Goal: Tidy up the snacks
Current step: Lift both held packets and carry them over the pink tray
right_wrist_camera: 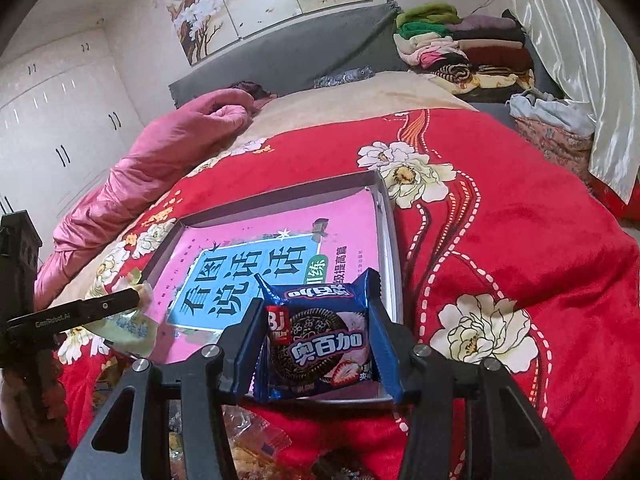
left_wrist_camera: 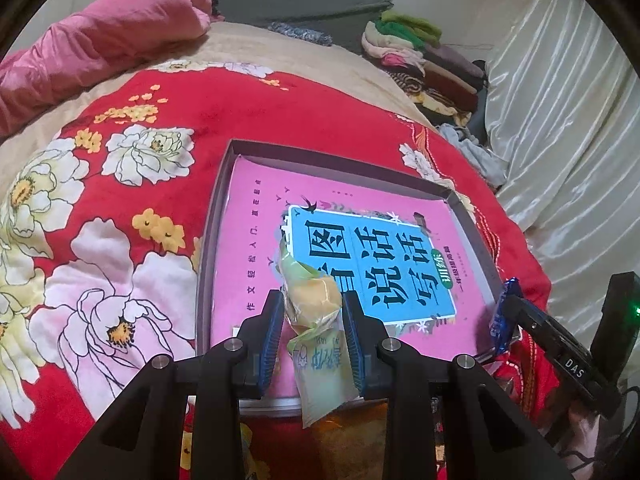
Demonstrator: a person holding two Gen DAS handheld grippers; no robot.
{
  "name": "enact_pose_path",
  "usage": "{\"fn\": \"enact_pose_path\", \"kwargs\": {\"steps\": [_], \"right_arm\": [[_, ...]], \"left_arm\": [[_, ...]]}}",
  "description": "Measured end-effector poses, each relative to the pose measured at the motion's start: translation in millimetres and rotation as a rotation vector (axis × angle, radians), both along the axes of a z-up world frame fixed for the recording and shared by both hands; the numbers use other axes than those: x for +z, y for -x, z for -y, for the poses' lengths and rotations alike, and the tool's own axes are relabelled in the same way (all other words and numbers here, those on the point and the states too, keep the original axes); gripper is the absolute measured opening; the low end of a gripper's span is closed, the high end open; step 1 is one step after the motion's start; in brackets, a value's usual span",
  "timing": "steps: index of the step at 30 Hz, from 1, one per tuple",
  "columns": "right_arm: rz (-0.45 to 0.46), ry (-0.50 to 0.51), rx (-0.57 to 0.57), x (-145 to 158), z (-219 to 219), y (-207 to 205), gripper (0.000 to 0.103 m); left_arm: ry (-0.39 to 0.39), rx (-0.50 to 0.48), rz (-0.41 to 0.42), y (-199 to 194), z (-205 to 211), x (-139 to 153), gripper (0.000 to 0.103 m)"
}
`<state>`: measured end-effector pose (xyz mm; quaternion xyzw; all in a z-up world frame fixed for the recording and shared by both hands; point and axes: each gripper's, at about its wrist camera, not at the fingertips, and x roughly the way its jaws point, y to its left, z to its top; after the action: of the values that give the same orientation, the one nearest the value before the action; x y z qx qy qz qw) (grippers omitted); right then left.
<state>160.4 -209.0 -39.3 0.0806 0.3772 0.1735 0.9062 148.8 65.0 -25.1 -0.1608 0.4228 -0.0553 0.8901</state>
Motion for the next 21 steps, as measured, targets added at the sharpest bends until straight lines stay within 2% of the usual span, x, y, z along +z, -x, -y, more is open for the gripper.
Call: {"fn": "enact_pose_path", "kwargs": {"steps": [21], "right_arm": [[-0.042,0.066,0.014,-14.7,-11.3,-8.5,0.051]], "left_arm": [[-0.018,0.007,-0.008,-7.8,-0.2,-8.4,0.031]]}}
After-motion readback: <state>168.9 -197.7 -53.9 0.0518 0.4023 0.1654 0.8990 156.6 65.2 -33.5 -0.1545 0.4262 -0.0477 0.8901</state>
